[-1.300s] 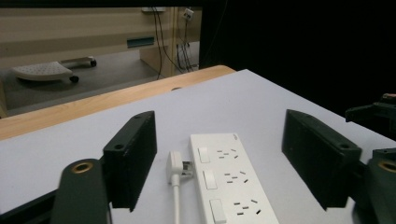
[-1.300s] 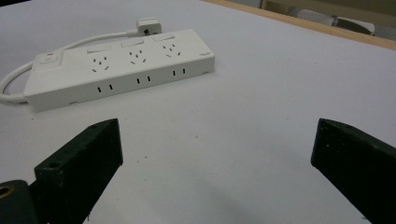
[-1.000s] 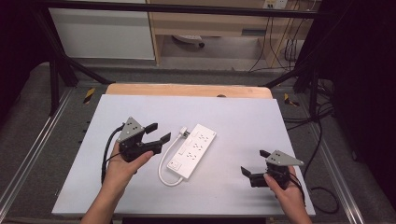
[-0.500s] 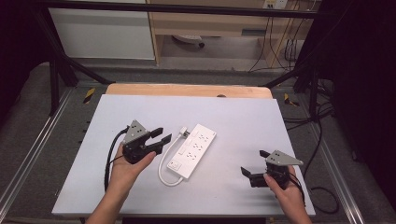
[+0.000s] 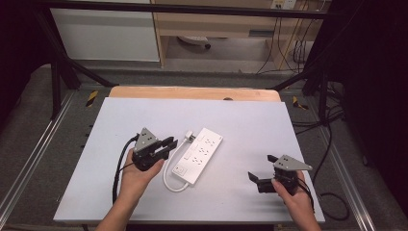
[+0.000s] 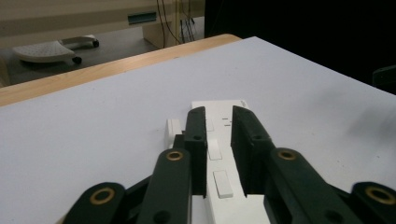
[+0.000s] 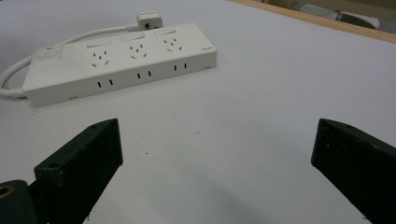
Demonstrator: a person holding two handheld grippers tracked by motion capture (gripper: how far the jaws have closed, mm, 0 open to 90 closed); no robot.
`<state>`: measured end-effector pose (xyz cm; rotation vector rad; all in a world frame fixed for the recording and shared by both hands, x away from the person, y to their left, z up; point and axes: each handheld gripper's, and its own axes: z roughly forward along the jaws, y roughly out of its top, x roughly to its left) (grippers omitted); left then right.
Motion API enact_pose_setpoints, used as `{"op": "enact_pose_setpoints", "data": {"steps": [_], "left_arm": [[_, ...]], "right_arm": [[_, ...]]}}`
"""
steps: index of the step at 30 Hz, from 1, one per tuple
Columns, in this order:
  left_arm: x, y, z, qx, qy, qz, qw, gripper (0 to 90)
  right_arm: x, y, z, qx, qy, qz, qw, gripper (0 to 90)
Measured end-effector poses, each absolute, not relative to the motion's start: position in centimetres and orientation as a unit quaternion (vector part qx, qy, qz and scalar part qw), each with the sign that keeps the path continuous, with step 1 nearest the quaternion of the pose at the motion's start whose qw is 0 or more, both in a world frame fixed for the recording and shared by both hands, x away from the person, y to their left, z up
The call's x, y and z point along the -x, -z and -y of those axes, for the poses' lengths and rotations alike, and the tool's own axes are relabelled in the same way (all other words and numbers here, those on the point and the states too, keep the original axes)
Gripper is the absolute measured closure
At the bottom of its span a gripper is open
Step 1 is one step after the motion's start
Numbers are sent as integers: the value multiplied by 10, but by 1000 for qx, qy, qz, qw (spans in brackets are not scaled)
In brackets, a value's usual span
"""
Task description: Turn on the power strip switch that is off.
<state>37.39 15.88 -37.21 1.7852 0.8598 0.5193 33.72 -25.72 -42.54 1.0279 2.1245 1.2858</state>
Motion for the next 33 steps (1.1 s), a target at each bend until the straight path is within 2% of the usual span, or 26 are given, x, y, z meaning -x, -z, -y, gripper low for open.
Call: {"op": "enact_pose_setpoints", "data": {"steps": [15,33], "left_arm": [[-373,381,-156,-757,-221,-351,505,884],[-375,389,-157,-757,-195,-361,508,900]], "right_arm": [[-337,426,257,-373,-465,-771,223,25],[-337,427,256,-373,-464,-772,223,25]]}}
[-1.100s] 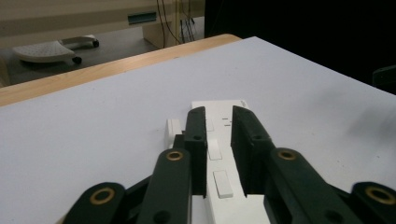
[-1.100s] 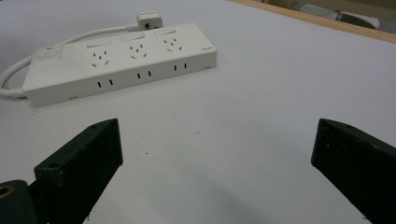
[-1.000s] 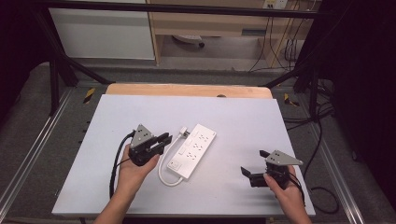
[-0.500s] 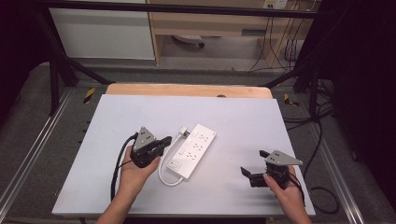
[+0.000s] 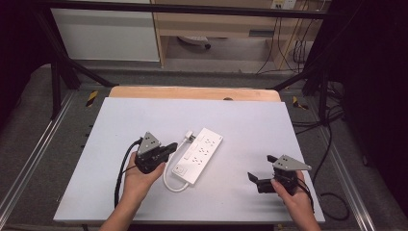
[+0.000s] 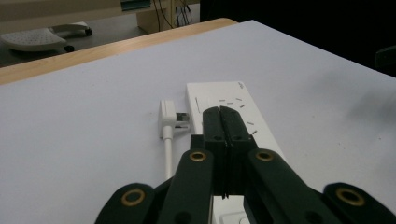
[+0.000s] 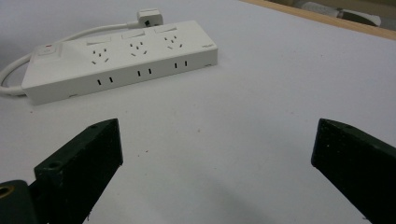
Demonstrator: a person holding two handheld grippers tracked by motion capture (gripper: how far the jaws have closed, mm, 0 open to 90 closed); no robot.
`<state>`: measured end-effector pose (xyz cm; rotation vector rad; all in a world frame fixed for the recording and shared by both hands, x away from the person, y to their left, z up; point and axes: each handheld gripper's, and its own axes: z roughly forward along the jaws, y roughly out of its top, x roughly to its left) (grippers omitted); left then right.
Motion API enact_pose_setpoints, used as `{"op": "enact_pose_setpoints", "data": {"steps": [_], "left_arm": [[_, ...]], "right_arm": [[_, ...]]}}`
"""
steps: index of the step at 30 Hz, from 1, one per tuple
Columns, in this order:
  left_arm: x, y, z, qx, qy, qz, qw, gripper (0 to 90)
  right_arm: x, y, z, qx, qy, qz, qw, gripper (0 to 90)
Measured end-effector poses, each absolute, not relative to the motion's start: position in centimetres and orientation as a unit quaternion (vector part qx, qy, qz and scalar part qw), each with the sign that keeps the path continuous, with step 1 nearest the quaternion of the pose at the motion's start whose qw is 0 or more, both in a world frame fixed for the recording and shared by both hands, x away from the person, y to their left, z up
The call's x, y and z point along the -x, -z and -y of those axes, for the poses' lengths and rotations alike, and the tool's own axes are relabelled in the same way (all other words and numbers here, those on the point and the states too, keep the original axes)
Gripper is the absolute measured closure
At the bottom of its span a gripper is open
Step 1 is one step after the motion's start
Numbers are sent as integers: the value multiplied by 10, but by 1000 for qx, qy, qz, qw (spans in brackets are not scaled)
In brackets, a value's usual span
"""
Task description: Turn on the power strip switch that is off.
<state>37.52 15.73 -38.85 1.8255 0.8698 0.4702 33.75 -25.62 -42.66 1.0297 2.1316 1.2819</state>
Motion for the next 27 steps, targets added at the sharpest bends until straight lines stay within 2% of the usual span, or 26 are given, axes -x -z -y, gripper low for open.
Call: {"op": "enact_pose_setpoints", "data": {"steps": [10,27], "left_arm": [[-380,395,-161,-754,-181,-375,508,900],[-380,406,-150,-779,-167,-363,483,900]], "right_arm": [[-338,427,256,-373,-464,-772,222,25],[-338,428,255,-373,-461,-774,221,25]]}}
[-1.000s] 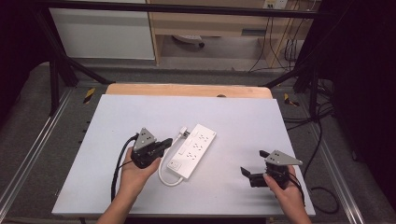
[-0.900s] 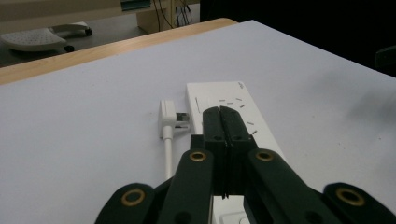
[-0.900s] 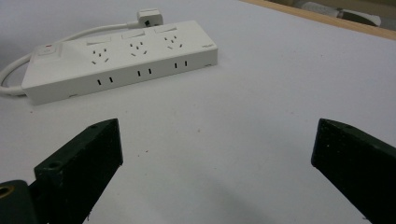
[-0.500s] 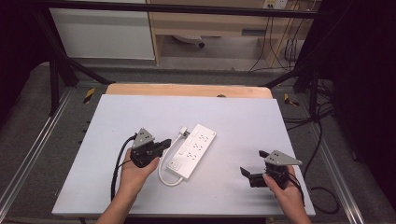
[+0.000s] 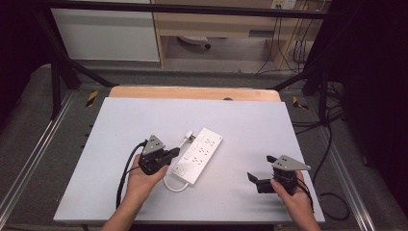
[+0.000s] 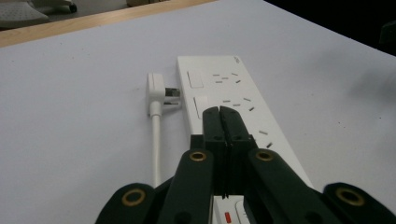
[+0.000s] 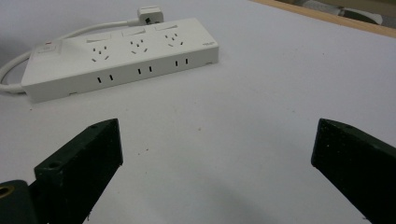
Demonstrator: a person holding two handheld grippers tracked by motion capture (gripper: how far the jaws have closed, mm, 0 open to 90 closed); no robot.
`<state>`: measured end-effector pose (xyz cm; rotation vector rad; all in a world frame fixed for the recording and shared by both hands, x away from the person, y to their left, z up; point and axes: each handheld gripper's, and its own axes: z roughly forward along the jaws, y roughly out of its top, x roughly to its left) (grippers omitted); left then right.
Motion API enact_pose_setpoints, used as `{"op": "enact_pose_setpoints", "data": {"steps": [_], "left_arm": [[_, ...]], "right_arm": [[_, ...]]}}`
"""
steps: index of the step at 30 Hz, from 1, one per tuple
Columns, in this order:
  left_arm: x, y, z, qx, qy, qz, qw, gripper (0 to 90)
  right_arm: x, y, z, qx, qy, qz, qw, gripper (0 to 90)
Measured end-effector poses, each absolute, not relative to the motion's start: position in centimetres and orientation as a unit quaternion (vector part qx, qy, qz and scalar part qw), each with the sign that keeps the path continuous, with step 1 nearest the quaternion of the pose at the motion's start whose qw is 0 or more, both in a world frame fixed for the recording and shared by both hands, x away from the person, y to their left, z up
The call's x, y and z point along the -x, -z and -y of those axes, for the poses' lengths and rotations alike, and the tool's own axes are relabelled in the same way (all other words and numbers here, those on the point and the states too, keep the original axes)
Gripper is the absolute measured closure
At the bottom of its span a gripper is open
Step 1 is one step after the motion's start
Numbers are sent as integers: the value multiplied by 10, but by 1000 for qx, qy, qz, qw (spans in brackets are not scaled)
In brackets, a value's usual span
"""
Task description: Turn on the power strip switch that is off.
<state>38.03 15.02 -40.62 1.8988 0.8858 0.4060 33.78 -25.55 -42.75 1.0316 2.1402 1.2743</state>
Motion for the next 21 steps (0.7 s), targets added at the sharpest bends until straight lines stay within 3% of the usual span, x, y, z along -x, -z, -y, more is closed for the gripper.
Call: {"op": "enact_pose_setpoints", "data": {"steps": [8,21], "left_arm": [[-386,416,-142,-783,-134,-369,482,900],[-395,429,-128,-801,-146,-361,454,900]], "right_arm": [[-338,428,255,-373,-460,-775,221,26],[-338,429,254,-372,-458,-777,219,27]]}}
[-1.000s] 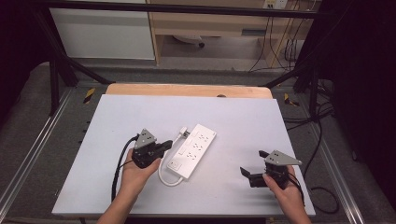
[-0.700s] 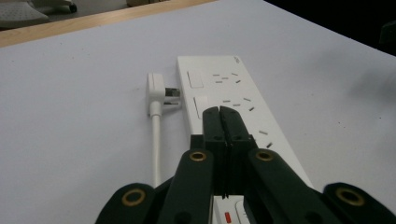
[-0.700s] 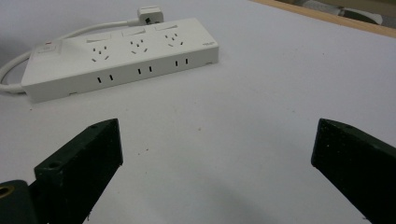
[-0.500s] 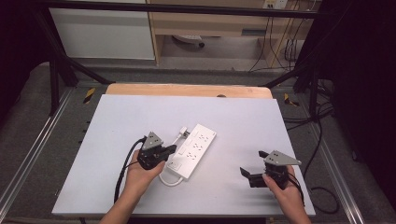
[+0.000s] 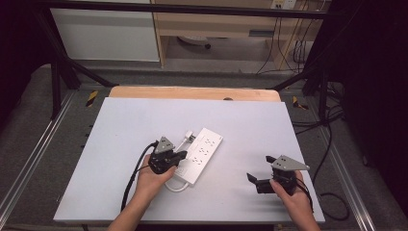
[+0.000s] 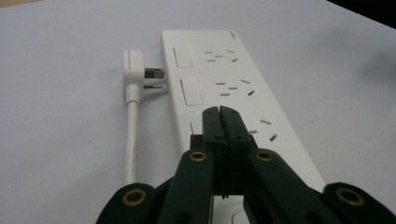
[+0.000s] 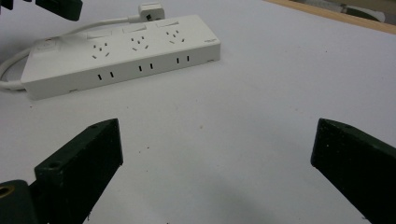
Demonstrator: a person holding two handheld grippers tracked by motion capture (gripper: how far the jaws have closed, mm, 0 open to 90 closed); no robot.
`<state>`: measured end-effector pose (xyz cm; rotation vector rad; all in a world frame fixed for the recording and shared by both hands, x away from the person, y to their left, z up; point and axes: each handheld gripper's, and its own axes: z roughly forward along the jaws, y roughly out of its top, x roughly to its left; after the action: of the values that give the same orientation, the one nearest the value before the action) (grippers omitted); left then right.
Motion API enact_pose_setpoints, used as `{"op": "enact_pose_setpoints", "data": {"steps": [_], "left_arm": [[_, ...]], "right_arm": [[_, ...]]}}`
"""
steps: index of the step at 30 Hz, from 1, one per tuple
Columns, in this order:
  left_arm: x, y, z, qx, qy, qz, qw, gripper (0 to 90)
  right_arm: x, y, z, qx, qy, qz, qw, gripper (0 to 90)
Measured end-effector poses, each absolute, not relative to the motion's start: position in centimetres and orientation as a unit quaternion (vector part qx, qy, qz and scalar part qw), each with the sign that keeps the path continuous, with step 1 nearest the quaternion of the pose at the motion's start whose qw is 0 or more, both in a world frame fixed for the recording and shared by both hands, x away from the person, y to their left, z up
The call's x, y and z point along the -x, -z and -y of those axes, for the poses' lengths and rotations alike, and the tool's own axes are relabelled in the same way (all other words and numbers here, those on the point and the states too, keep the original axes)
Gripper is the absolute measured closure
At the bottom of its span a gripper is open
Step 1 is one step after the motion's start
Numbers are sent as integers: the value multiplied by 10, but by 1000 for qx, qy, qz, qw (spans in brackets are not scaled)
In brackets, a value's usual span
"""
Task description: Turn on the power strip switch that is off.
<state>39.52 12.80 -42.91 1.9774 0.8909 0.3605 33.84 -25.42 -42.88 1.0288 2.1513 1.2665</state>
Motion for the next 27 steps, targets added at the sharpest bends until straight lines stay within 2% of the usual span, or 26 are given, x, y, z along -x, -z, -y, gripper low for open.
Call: {"op": "enact_pose_setpoints", "data": {"steps": [27], "left_arm": [[-395,437,-117,-818,-148,-343,438,900]], "right_arm": [[-338,429,254,-369,-458,-778,219,27]]}}
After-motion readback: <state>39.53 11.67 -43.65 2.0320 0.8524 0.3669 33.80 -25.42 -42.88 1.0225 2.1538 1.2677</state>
